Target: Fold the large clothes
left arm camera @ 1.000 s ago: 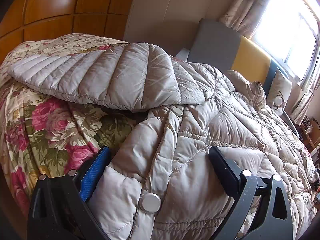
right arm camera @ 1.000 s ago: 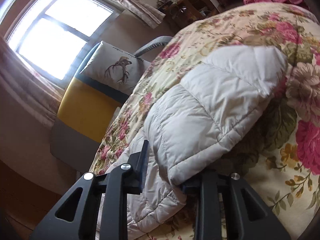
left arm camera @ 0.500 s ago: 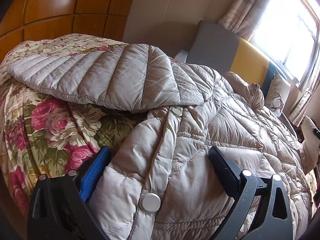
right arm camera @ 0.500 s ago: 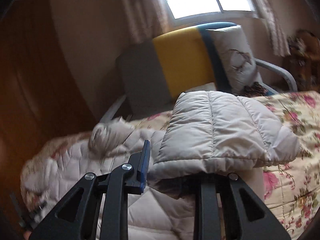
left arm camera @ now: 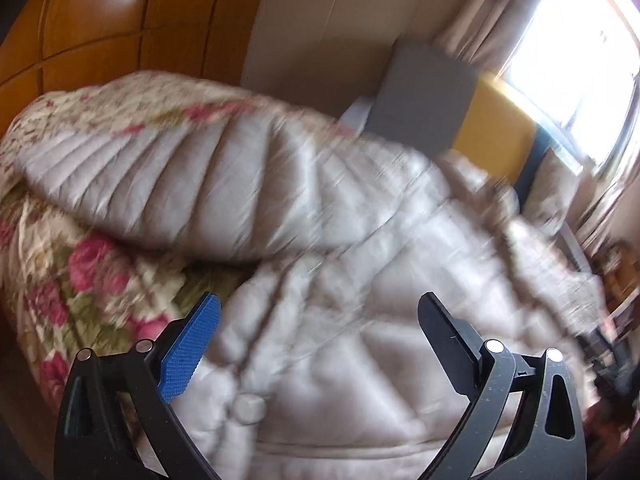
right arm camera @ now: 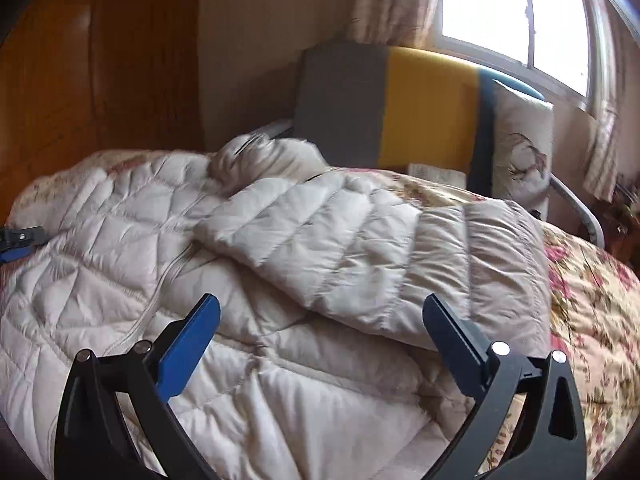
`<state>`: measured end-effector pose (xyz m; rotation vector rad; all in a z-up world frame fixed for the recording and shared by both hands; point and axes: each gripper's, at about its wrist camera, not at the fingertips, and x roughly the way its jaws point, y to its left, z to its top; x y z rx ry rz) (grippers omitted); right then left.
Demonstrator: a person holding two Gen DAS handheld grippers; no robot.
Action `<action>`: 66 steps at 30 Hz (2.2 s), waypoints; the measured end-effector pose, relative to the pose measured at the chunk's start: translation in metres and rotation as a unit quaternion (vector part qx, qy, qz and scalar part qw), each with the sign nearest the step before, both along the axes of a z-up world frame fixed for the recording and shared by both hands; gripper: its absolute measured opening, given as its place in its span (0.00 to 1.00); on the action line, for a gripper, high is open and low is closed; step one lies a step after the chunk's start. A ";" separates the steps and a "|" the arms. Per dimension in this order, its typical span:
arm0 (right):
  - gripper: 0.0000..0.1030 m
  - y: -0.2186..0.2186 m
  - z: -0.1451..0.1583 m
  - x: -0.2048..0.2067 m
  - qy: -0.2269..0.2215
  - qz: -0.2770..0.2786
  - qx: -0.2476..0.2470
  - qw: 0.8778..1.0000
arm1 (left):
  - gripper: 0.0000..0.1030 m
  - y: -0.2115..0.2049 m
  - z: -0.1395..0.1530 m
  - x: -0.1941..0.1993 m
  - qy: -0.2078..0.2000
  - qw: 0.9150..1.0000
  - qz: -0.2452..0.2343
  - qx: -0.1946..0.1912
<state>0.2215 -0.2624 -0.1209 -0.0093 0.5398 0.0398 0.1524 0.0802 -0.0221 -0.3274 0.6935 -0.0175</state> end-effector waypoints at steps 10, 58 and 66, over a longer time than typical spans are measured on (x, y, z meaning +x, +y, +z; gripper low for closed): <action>0.98 -0.062 -0.016 0.003 0.020 -0.169 0.082 0.982 | 0.71 -0.152 0.031 0.117 0.040 0.983 -0.179 -0.007; 0.98 -0.120 0.012 0.026 -0.005 -0.261 0.156 0.952 | 0.05 -0.089 -0.055 0.102 0.018 0.991 -0.090 -0.101; 0.98 -0.118 -0.027 0.077 0.124 -0.317 0.057 0.939 | 0.10 -0.091 -0.060 0.105 0.035 0.988 -0.103 -0.110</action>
